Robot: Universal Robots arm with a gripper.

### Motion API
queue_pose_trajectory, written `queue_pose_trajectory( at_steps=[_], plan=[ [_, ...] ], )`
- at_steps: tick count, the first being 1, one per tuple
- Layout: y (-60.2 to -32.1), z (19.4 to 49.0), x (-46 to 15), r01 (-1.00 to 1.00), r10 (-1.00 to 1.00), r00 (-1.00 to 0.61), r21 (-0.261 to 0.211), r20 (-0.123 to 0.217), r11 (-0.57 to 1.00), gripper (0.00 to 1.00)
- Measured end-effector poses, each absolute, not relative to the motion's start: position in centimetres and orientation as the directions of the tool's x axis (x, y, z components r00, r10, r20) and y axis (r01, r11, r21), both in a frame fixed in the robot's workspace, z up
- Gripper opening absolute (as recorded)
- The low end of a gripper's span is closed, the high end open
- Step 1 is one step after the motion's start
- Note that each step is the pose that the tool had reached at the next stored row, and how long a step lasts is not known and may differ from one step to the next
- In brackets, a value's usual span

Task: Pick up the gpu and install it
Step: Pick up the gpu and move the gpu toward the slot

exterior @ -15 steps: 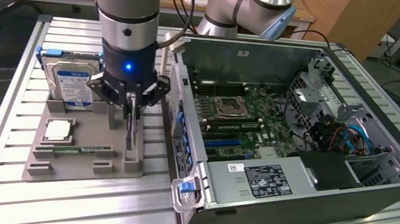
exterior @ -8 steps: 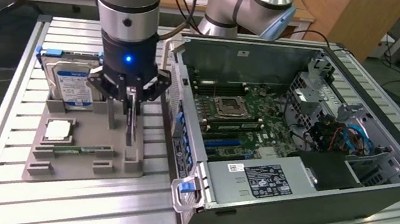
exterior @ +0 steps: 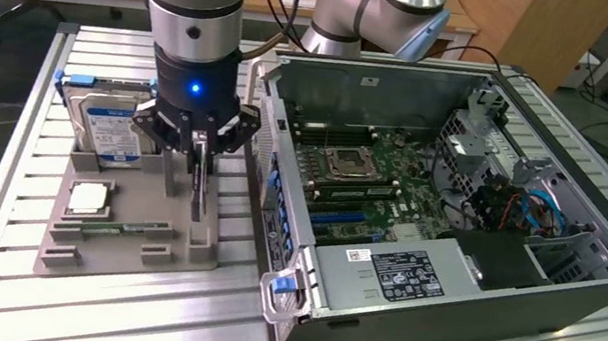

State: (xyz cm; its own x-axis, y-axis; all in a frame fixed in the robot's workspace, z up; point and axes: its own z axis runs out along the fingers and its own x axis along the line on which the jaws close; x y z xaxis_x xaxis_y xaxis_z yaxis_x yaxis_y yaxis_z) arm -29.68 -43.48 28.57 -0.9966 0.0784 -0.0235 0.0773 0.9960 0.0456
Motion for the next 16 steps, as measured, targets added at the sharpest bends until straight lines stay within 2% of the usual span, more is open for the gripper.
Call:
queue_pose_trajectory(
  at_steps=[16],
  plan=[
    [-43.5,29.6,-29.7,0.077,0.078,-0.997,0.046,-0.023,0.996,0.27]
  ],
)
